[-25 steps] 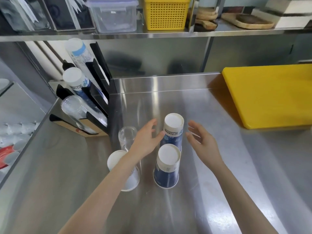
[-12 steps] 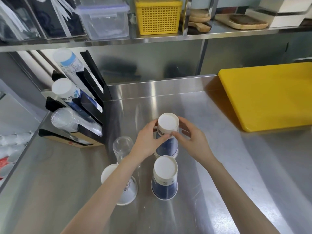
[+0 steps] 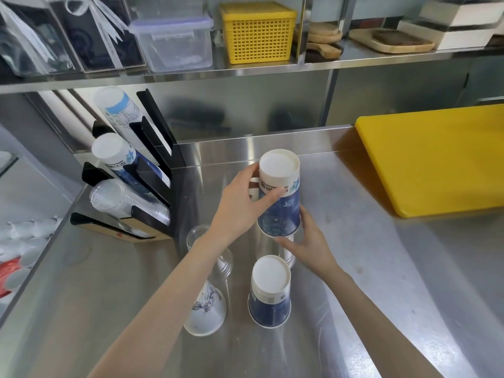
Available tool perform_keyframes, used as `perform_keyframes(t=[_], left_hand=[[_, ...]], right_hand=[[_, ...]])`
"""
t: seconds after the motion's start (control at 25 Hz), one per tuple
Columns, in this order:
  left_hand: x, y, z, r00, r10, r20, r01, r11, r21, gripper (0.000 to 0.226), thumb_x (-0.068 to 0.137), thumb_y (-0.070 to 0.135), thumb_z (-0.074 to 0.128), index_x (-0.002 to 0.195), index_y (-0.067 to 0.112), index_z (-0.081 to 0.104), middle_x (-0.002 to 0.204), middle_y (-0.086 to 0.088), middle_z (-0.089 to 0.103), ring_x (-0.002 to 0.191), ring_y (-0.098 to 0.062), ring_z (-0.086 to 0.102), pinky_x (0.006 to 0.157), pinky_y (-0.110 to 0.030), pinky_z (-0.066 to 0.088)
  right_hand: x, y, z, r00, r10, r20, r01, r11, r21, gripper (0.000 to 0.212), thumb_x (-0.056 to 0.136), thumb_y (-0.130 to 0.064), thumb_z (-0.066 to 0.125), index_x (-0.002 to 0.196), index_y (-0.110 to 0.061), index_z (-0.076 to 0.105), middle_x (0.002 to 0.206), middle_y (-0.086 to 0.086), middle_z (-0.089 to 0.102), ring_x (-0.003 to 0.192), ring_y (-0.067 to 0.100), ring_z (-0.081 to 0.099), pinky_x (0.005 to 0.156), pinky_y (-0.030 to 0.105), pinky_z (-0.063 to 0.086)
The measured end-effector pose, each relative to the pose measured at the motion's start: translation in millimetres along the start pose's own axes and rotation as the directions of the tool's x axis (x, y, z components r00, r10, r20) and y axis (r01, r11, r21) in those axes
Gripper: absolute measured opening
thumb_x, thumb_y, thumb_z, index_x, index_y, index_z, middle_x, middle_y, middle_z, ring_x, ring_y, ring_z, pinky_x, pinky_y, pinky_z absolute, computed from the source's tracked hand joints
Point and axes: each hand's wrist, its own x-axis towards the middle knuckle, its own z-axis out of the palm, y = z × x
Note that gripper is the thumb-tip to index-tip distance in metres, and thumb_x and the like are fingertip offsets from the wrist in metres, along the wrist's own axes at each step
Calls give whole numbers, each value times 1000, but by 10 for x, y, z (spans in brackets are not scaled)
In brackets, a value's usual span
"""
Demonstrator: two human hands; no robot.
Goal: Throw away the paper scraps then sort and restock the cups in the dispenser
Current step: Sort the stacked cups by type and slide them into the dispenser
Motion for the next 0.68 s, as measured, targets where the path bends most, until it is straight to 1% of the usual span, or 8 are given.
perform_keyframes(t=[0.12,0.16,0.24,0.32,0.4,0.48,0.6,0.68], left_hand=[[-13,119,-102,998,47,-52,-47,999,-1,58,77,32,65,127,18,42,130,-1,54,102,-7,50,92,-20,41],[-17,177,-154,994,75,-80,-76,997,-6,57,77,33,65,127,19,42,126,2,55,99,-5,50,89,-16,43],[-48,325,-271,984,130,-124,-132,991,-9,56,77,35,65,126,21,43,116,10,53,93,1,51,77,-2,42],[-136,463,-382,977,169,-133,-172,985,-13,53,75,40,65,122,26,44,110,18,50,87,6,51,71,6,38],[-294,533,-453,972,198,-125,-203,979,-30,50,70,49,64,112,37,42,102,27,50,86,11,53,73,4,40],[-467,499,-461,977,187,-104,-193,980,-46,52,64,56,61,109,41,40,101,28,51,92,10,54,78,-5,45],[-695,284,-381,992,104,-78,-109,991,-72,60,63,55,63,116,31,45,111,14,58,100,-1,57,85,-17,48],[-826,121,-318,998,38,-55,-43,994,-99,67,63,55,68,119,25,47,114,8,60,99,-4,58,85,-18,48]], right_hand=[[9,-137,-75,999,-36,-6,36,999,1,78,72,-33,73,135,-26,28,140,-5,44,118,9,48,90,17,38],[-3,-212,-108,999,-52,-7,52,999,-6,77,72,-33,73,134,-27,29,137,-8,45,114,5,48,87,12,38],[-75,-390,-192,996,-86,-17,86,996,-32,74,72,-37,72,132,-30,30,126,-18,44,102,-5,46,74,-1,34],[-216,-534,-272,992,-121,-20,120,992,-48,70,72,-40,70,130,-32,33,118,-25,42,93,-14,47,65,-7,34],[-405,-587,-311,989,-151,-4,150,987,-55,67,72,-41,70,128,-32,36,111,-33,41,90,-29,42,66,-11,33],[-582,-551,-302,989,-145,22,146,988,-55,64,70,-41,71,124,-34,38,105,-41,36,89,-37,35,69,-13,30],[-808,-381,-209,994,-84,72,88,995,-50,61,69,-40,73,118,-40,36,107,-40,39,92,-33,39,72,-11,31],[-926,-245,-119,993,-41,106,47,997,-59,65,70,-37,73,124,-34,38,114,-30,44,96,-23,45,75,-11,30]])
